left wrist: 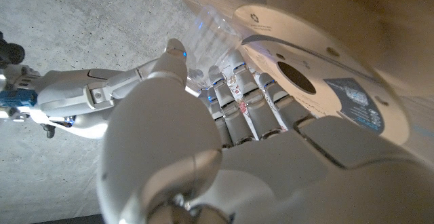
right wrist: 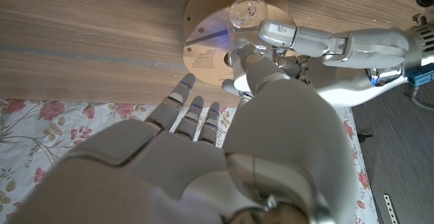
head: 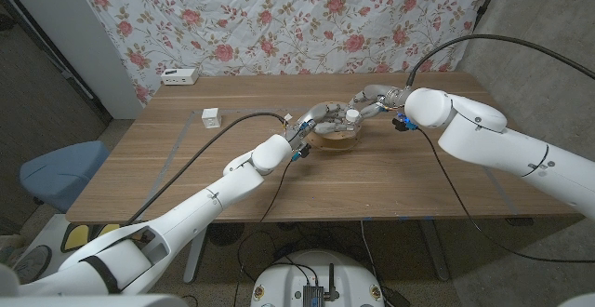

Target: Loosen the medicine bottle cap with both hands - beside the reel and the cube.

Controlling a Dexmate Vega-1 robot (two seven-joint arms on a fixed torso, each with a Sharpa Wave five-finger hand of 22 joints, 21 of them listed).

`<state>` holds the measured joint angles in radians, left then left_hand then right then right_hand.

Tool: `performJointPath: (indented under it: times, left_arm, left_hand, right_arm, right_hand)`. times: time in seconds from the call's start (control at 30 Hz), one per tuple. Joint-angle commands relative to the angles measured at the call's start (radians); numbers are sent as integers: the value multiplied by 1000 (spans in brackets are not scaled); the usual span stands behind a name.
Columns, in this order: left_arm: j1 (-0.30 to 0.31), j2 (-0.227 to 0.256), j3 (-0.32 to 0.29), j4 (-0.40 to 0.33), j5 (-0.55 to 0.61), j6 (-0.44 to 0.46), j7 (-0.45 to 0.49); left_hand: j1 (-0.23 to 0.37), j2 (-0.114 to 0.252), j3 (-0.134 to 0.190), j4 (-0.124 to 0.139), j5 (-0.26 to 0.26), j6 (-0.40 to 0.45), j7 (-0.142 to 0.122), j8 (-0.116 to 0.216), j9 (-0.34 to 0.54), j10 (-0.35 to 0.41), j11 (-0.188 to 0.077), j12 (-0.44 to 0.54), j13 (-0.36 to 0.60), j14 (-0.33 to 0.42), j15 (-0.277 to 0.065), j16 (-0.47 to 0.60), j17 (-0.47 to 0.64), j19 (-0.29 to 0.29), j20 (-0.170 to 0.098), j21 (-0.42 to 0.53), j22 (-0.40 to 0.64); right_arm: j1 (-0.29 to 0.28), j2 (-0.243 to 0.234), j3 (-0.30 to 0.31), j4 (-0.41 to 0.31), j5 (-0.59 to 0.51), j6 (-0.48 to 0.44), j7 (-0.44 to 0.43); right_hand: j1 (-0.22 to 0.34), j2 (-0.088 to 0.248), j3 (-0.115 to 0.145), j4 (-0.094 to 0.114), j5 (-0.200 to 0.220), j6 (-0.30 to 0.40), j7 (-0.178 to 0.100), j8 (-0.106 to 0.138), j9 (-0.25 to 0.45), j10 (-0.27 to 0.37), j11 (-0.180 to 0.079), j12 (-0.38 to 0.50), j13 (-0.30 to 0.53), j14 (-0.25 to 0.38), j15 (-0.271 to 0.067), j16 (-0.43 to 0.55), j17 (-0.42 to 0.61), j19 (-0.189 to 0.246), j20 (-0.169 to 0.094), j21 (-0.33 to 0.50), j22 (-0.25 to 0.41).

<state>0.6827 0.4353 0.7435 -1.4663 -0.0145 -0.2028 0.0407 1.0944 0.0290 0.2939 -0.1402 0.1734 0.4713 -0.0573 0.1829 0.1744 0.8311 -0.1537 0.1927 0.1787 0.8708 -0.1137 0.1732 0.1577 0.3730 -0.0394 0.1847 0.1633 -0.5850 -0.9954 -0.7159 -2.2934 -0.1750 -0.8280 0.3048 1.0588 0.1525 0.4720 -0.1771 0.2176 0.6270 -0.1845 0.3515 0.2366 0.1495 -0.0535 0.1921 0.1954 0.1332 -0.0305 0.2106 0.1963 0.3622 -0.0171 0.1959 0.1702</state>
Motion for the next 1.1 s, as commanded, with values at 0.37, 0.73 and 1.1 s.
performJointPath:
  times: [0.37,0.73,1.1]
  left_arm:
    - [-2,-3,1,9,2,-8,0]
    - [-7,-7,2,16,3,-12,-1]
    - [-9,-11,3,23,5,-17,1]
  left_hand:
    - [-3,10,14,0,6,0,-4,-1,3,13,-4,3,6,11,-93,0,3,-2,-26,0,2]
    - [-5,8,19,-1,6,0,-6,-1,3,15,-3,4,6,11,-93,-1,3,-2,-26,-1,2]
    - [-5,7,22,-3,6,-9,-8,-4,2,12,-2,3,6,11,-94,-1,3,-2,-28,0,2]
  right_arm:
    - [25,-21,6,-10,86,-3,23]
    - [35,-31,9,-6,117,6,34]
    - [29,-42,21,-11,136,14,22]
  right_hand:
    - [-13,-34,-32,8,1,-70,22,-49,-4,-47,50,-6,4,-26,36,-8,2,-22,21,-4,4]
    - [-42,-74,-67,15,-11,-126,57,-82,-5,-75,81,-5,5,-49,68,-13,0,-39,46,-5,4]
    - [-82,-100,-93,27,-21,-156,76,-99,-5,-88,99,-3,5,-62,86,-14,1,-47,63,-5,4]
